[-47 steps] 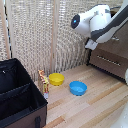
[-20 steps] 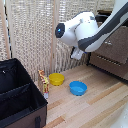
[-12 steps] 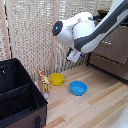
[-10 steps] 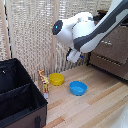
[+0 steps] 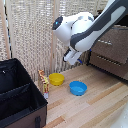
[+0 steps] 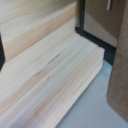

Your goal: Kindly move your gripper toward the top drawer's handle. With caution, hold the handle robustly using your gripper and pull open the top drawer. Let the handle go. Relocate your gripper to the bowl placed in the background. Gently hold the bowl using your gripper. Bring the gripper and the bowl to the ajar drawer. Softly release the bowl into it.

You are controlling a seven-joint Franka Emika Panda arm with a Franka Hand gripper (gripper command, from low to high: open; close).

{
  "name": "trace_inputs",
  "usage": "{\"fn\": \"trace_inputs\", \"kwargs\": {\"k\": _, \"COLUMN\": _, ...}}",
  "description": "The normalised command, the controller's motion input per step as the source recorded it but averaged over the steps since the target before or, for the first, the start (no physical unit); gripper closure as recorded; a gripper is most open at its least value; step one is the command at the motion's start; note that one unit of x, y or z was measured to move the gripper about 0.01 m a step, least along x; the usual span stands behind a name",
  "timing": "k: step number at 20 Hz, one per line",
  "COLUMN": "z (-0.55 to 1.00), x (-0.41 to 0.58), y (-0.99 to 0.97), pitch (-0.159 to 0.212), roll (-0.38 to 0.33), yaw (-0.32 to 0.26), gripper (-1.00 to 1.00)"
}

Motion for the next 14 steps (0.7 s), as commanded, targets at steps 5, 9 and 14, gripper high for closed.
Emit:
{"fn": "trace_inputs", "kwargs": {"k": 5, "z": 0.09, "x": 0.158, "y": 0.11, "pitch": 0.043, "roll": 0.292, "yaw": -0.258, "gripper": -1.0}}
{"fn": "trace_inputs", "kwargs": {"k": 9, "z": 0.1, "x": 0.153, "y": 0.1, "pitch": 0.037, "roll": 0.271, "yaw": -0.266, "gripper": -1.0}}
{"fn": "trace_inputs", "kwargs": {"k": 14, "z": 0.1, "x": 0.23, "y": 0.06, "pitch": 0.017, "roll": 0.212, "yaw": -0.268, "gripper": -1.0}}
